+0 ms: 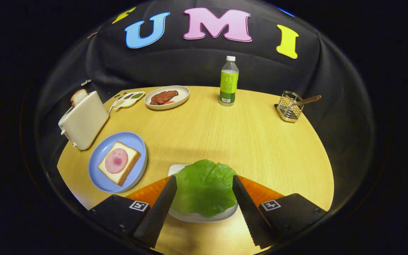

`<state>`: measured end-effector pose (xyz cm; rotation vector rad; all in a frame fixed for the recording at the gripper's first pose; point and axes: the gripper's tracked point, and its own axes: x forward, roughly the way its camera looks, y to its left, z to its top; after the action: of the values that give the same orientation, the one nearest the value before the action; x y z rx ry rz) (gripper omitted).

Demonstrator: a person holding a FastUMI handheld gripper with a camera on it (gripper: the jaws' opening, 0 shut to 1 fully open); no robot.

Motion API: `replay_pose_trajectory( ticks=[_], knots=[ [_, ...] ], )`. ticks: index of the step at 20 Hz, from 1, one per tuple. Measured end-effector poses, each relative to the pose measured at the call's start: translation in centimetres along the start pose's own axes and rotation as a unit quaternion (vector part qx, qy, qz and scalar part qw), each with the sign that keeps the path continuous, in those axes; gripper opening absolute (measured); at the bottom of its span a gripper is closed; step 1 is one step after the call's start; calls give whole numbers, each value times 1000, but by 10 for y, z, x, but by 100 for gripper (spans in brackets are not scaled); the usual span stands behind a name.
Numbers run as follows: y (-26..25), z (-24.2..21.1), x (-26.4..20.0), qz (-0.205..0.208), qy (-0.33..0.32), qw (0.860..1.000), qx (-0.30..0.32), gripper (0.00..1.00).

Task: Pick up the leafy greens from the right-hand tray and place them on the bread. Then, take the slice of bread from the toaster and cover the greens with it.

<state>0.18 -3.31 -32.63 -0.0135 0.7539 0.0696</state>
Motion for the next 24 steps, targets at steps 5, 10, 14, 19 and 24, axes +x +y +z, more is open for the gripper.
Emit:
replay_pose_trajectory(
  ticks=[5, 10, 14, 19, 24],
  knots=[
    [4, -27, 30, 20, 60, 998, 22, 86],
    [1, -50, 38, 27, 101, 995, -7, 85],
    [4, -51, 36, 40, 95, 994, -36, 82],
    [-3, -48, 40, 50, 96, 993, -42, 26],
    [10, -53, 35, 147, 130, 981, -2, 6]
  ],
)
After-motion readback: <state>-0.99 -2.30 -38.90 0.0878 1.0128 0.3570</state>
